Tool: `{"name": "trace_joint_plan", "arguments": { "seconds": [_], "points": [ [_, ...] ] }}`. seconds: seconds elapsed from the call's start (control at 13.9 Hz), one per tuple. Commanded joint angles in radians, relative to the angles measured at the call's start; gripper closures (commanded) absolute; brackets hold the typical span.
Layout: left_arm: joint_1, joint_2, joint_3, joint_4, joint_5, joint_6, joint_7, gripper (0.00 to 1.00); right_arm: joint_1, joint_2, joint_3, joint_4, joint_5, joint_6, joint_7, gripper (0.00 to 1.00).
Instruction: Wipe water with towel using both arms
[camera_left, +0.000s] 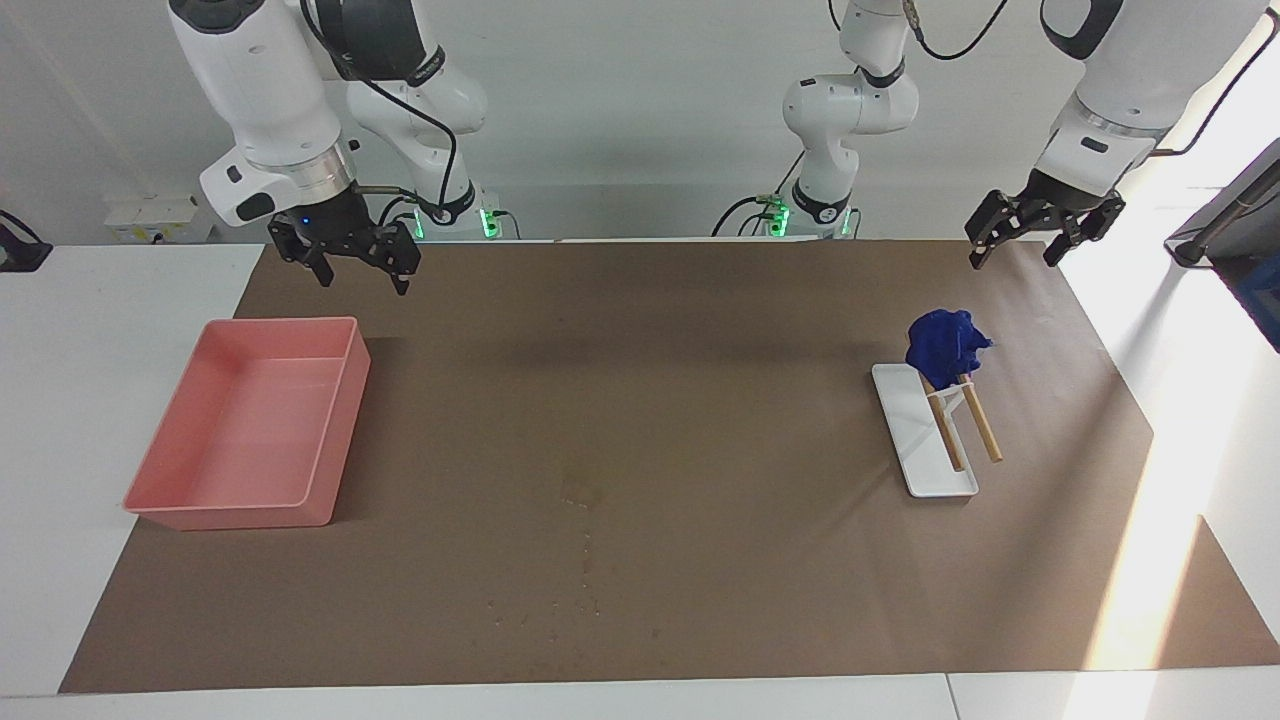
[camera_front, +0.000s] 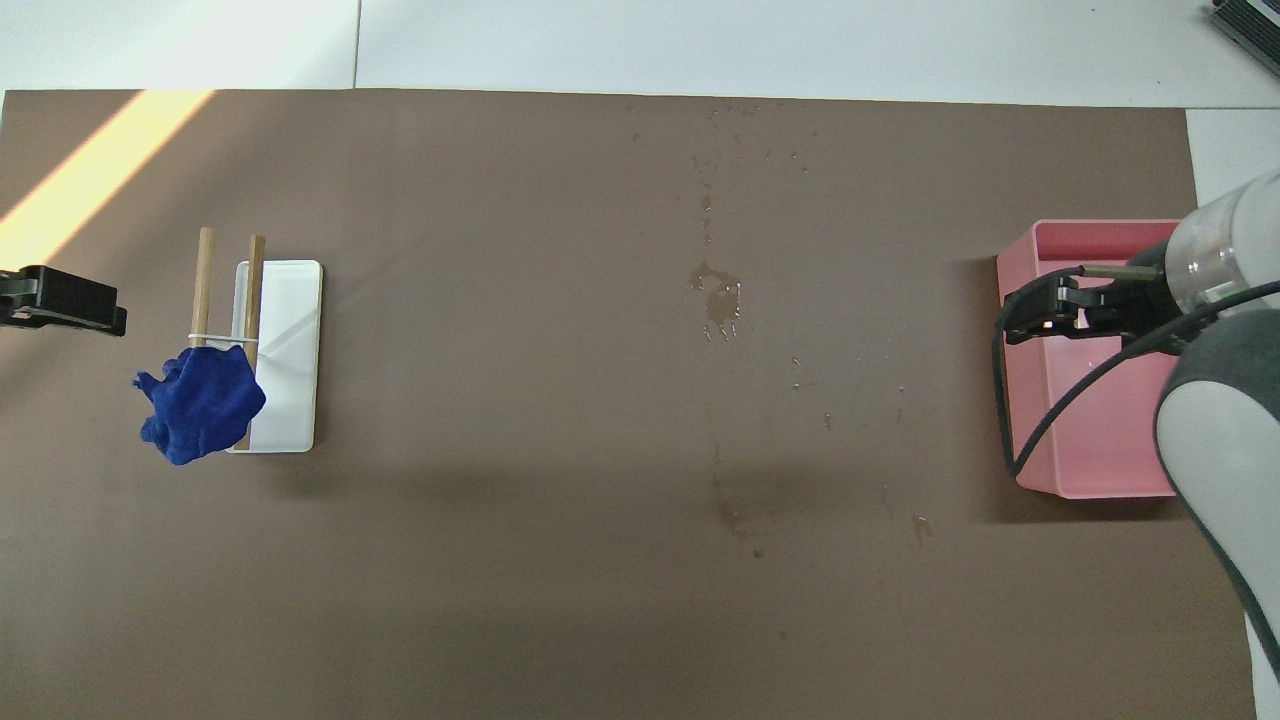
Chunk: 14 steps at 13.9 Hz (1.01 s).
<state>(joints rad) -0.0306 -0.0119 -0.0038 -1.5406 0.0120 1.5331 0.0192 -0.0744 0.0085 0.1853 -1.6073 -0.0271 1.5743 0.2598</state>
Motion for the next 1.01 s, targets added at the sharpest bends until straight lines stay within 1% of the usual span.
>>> {"name": "trace_joint_plan", "arguments": {
  "seconds": [0.0,0.72,0.94],
  "points": [
    [-0.011,-0.026,0.005,-0.032,-0.007,0.013,-0.013,0.00,-0.018,0.001,0.011,0.001,-0.004,-0.008,-0.019,0.00],
    [-0.015,-0.026,0.002,-0.032,-0.009,0.007,-0.016,0.00,-0.018,0.001,0.011,0.003,-0.004,-0.008,-0.019,0.00],
    [-0.015,-0.028,0.007,-0.036,-0.027,0.012,-0.010,0.00,-0.018,0.001,0.011,0.003,-0.004,-0.008,-0.019,0.00]
  ]
}}
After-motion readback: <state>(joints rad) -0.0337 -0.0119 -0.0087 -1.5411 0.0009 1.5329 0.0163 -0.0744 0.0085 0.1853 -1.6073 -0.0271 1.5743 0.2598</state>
